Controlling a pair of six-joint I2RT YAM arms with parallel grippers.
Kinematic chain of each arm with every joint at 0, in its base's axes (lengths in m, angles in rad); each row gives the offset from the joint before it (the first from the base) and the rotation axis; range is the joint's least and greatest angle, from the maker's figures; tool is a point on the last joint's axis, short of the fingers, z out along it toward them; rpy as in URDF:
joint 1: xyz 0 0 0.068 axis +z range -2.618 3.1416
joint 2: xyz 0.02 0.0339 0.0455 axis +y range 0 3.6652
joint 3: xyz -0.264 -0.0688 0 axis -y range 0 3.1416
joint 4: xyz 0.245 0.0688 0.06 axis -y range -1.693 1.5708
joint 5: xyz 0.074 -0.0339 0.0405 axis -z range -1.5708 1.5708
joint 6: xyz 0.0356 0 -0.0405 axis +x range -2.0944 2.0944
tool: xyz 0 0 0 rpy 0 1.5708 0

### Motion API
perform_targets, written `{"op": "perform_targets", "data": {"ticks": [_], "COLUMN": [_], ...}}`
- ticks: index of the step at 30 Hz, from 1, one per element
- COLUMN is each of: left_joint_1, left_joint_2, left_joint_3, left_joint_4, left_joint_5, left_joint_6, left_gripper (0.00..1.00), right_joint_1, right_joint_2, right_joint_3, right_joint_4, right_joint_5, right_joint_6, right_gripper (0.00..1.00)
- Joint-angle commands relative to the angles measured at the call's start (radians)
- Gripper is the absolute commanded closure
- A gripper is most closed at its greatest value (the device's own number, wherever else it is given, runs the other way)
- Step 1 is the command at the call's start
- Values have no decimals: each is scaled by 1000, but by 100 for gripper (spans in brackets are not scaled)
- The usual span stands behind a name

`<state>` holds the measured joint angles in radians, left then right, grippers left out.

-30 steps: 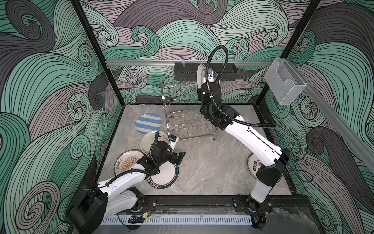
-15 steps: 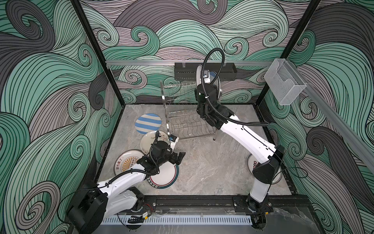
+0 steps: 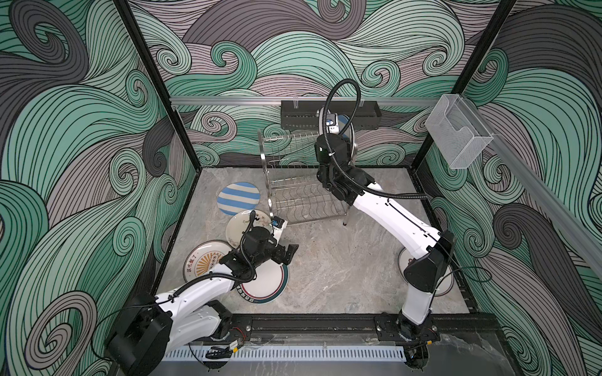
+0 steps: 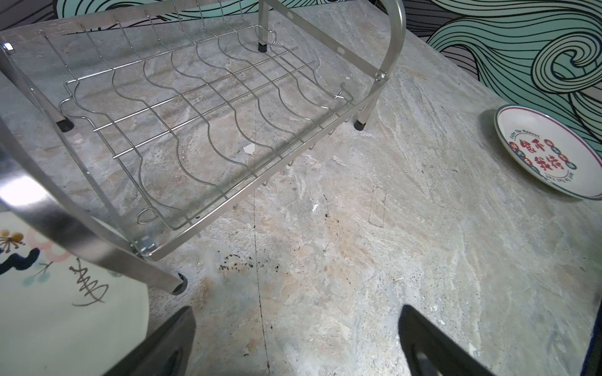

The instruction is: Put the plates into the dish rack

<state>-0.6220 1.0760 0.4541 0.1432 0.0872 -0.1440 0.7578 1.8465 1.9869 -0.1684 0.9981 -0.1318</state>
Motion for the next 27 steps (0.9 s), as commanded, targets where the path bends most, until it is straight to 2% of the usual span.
{"op": "perform_targets", "data": {"ticks": [1, 18, 27], "left_joint_1": [8, 8, 8], "left_joint_2": [1, 6, 10], "left_joint_3": [5, 3, 6], "left_joint_4": [17, 17, 16], "left_joint_5": [6, -3, 3], "left_joint_6": [-3, -5, -5], "left_gripper": [1, 2, 1], "right_joint_1": [-9, -8, -2], "right_joint_2": [-3, 17, -26], "right_joint_3": [24, 49, 103], "right_joint_4": [26, 5, 52], "right_joint_5": [1, -26, -27], "right_joint_6": [41, 71, -26], "right_gripper": [100, 100, 100]}}
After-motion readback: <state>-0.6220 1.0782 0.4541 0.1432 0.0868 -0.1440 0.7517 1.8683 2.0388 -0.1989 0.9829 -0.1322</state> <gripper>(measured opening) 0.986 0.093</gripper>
